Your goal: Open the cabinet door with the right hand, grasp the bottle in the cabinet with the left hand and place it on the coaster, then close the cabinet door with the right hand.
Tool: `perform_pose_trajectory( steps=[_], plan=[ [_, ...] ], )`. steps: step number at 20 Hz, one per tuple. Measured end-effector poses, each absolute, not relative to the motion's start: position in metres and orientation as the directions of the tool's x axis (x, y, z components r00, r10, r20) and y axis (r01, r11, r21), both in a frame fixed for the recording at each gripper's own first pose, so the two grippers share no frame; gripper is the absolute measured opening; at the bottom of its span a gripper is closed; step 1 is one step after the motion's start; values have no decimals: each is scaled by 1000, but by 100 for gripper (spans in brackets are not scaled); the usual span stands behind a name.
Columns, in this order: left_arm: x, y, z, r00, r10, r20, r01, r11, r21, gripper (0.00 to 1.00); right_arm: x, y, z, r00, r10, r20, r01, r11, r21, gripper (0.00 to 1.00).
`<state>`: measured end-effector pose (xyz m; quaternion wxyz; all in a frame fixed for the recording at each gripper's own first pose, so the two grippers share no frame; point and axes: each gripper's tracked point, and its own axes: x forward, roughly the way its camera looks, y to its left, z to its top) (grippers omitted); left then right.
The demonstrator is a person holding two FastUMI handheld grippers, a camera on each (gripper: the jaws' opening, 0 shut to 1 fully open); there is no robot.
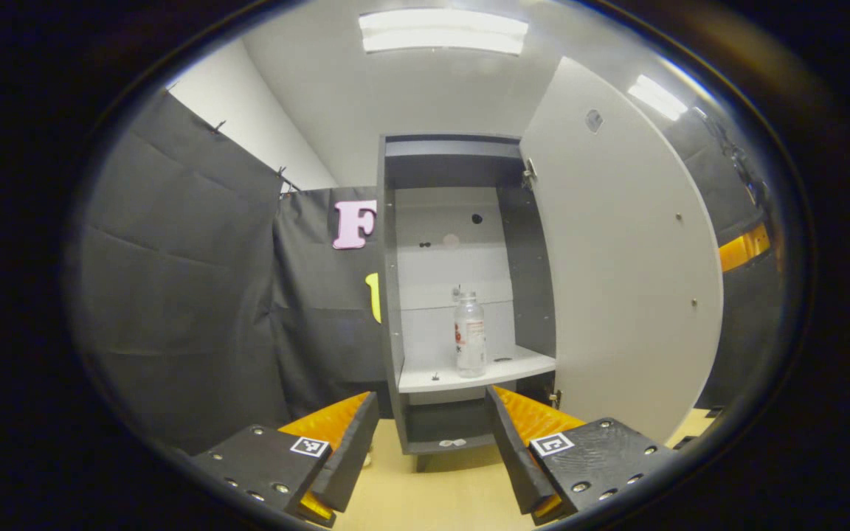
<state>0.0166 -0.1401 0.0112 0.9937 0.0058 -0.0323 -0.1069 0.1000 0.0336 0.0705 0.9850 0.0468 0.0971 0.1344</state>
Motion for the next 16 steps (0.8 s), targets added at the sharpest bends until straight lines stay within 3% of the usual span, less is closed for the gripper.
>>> perform_pose_trajectory(
  steps=[4, 5, 6, 7, 9, 10, 13, 14, 15, 16],
  plan=[
    [16, -163, 6, 975, -217, 38, 217, 976, 6, 88, 107, 9, 65, 954, 244, -174, -231, 969, 89, 11],
    [17, -167, 6, 977, -211, 33, 211, 977, 4, 83, 106, 5, 65, 953, 248, -173, -236, 968, 85, 11],
    [18, -169, 6, 979, -204, 28, 203, 979, 4, 88, 105, 6, 63, 949, 266, -171, -253, 963, 94, 11],
    [20, -171, 6, 981, -193, 24, 193, 981, 5, 83, 101, 7, 61, 943, 285, -170, -270, 957, 107, 11],
    [22, -174, 9, 986, -167, 20, 167, 986, 14, 88, 94, 4, 59, 932, 325, -162, -307, 943, 126, 11],
    [24, -176, 12, 988, -156, 19, 155, 988, 21, 79, 86, -3, 57, 928, 339, -157, -320, 938, 136, 11],
    [30, -185, 24, 988, -148, 34, 147, 989, 28, 83, 80, -46, 56, 953, 270, -136, -264, 962, 65, 14],
    [31, -187, 28, 989, -146, 35, 145, 989, 22, 83, 79, -59, 52, 963, 236, -129, -233, 972, 39, 22],
    [35, -189, 29, 988, -147, 34, 147, 989, 11, 88, 78, -68, 48, 968, 213, -129, -211, 977, 30, 43],
    [42, -192, 32, 988, -151, 33, 151, 988, -3, 83, 78, -76, 43, 974, 189, -126, -187, 982, 28, 63]
  ],
)
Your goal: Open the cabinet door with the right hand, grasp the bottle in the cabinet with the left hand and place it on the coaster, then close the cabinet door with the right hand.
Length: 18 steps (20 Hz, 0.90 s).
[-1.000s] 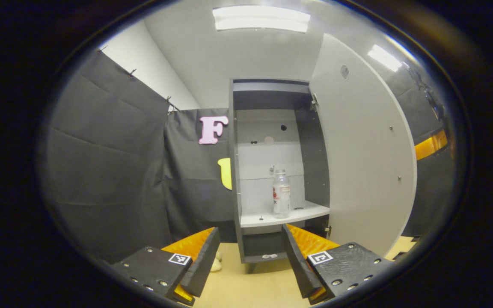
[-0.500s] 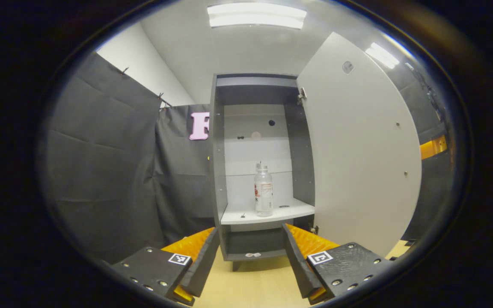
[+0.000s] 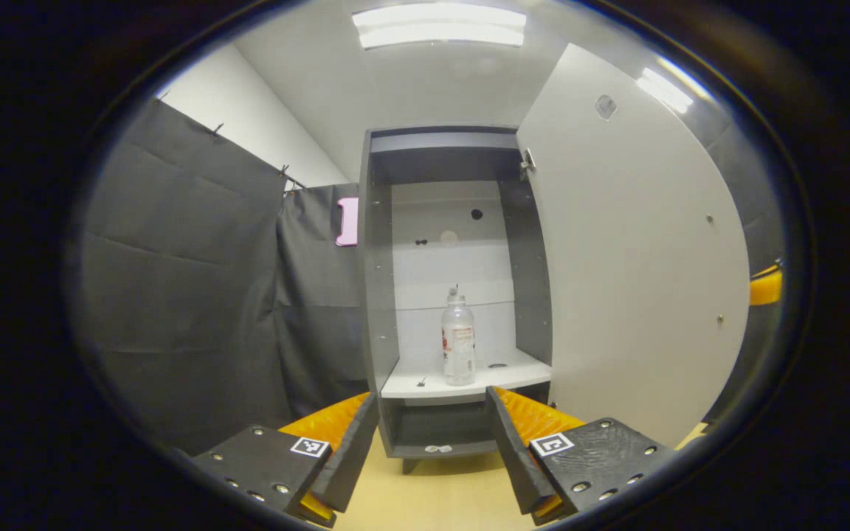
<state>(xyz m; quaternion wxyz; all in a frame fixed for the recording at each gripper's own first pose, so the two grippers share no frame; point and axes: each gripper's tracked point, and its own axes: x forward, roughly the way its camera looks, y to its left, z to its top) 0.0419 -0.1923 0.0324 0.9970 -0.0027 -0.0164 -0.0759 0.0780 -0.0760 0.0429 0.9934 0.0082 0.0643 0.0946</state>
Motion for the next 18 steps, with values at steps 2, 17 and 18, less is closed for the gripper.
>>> perform_pose_trajectory(
  steps=[2, 17, 18],
  plan=[
    [60, -198, 37, 986, -163, 30, 163, 986, -20, 88, 79, -95, 34, 983, 131, -128, -128, 991, 29, 96],
    [241, -261, 50, 928, -372, 12, 372, 925, -71, 83, 86, -156, -14, 955, -196, -224, 206, 978, 23, 96],
    [253, -265, 45, 924, -382, 7, 381, 922, -69, 83, 90, -157, -17, 949, -215, -230, 225, 974, 18, 97]
  ],
)
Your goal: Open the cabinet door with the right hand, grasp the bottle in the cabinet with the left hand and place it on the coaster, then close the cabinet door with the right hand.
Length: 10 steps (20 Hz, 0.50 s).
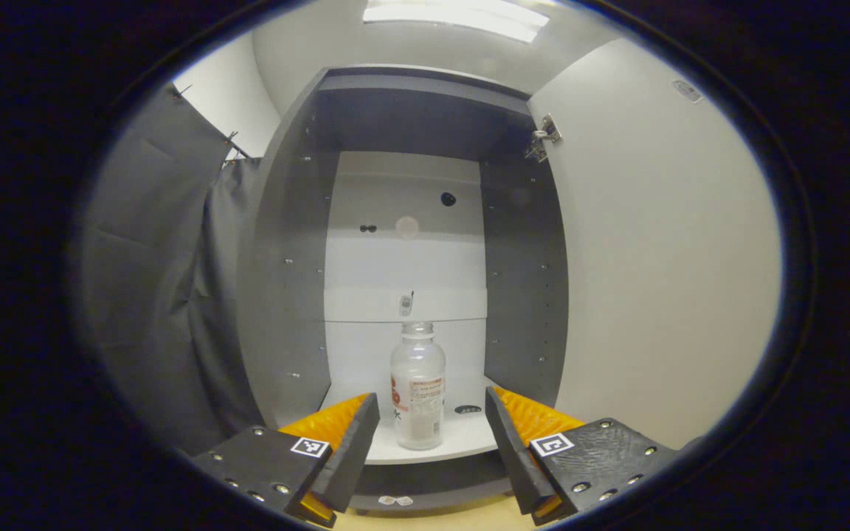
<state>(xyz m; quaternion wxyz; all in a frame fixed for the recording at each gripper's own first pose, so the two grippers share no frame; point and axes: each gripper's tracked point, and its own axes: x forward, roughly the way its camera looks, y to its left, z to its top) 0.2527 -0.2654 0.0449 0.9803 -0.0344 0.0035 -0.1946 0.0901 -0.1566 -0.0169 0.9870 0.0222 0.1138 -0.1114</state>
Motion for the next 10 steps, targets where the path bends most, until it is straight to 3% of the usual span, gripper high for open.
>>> perform_pose_trajectory(
  steps=[2, 3, 4, 9, 10],
  plan=[
    [277, -273, 36, 920, -392, -10, 391, 919, -59, 83, 93, -158, -19, 939, -246, -239, 257, 966, 18, 97],
    [288, -278, 31, 916, -400, -18, 398, 916, -55, 88, 94, -158, -21, 935, -257, -245, 270, 963, 22, 97],
    [298, -282, 27, 913, -406, -25, 405, 913, -54, 83, 96, -157, -23, 931, -266, -252, 281, 960, 24, 97],
    [333, -295, 8, 902, -428, -56, 426, 904, -45, 83, 107, -151, -31, 913, -301, -276, 320, 947, 28, 97],
    [337, -297, 7, 901, -430, -60, 428, 903, -39, 88, 107, -150, -31, 912, -305, -276, 324, 946, 25, 96]
  ],
)
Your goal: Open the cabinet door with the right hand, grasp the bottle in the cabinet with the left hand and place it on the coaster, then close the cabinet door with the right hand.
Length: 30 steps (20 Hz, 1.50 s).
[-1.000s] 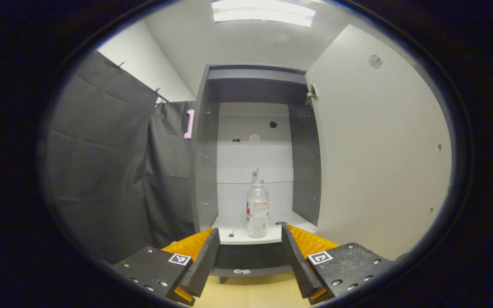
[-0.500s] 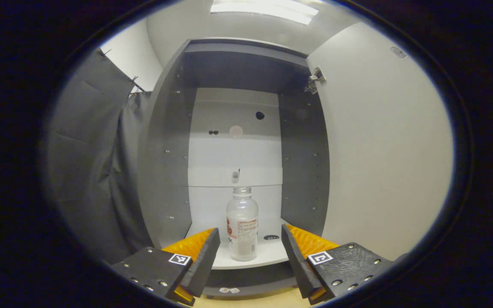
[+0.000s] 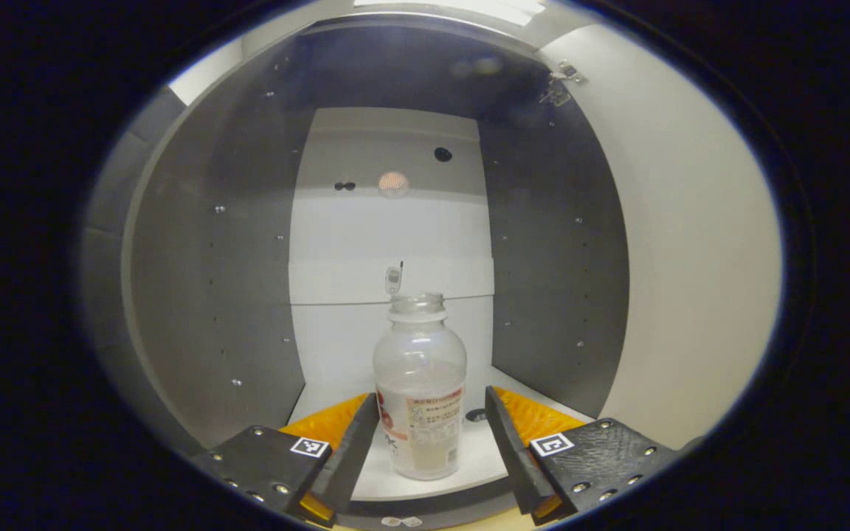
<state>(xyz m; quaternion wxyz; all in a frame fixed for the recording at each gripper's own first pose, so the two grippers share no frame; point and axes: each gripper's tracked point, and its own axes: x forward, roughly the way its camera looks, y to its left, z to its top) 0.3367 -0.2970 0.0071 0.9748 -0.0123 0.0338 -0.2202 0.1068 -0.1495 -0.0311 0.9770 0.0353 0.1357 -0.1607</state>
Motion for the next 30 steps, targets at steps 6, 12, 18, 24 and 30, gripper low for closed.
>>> perform_pose_trajectory(
  steps=[6, 12, 18, 24, 30],
  plan=[
    [352, -303, -5, 884, -461, -78, 461, 887, -13, 72, 117, -135, -31, 904, -323, -280, 337, 941, 2, 96],
    [317, -286, 14, 882, -470, -36, 469, 883, -32, 72, 120, -118, -21, 933, -269, -239, 280, 960, 14, 96],
    [252, -248, 26, 916, -400, -17, 399, 916, -27, 72, 100, -130, -9, 956, -203, -210, 220, 974, 57, 96],
    [189, -206, 17, 946, -323, -26, 322, 946, -43, 71, 78, -129, 2, 973, -146, -178, 157, 987, 47, 96],
    [133, -167, -6, 965, -258, -43, 254, 964, -83, 72, 59, -123, -1, 980, -96, -174, 102, 994, 27, 96]
  ],
)
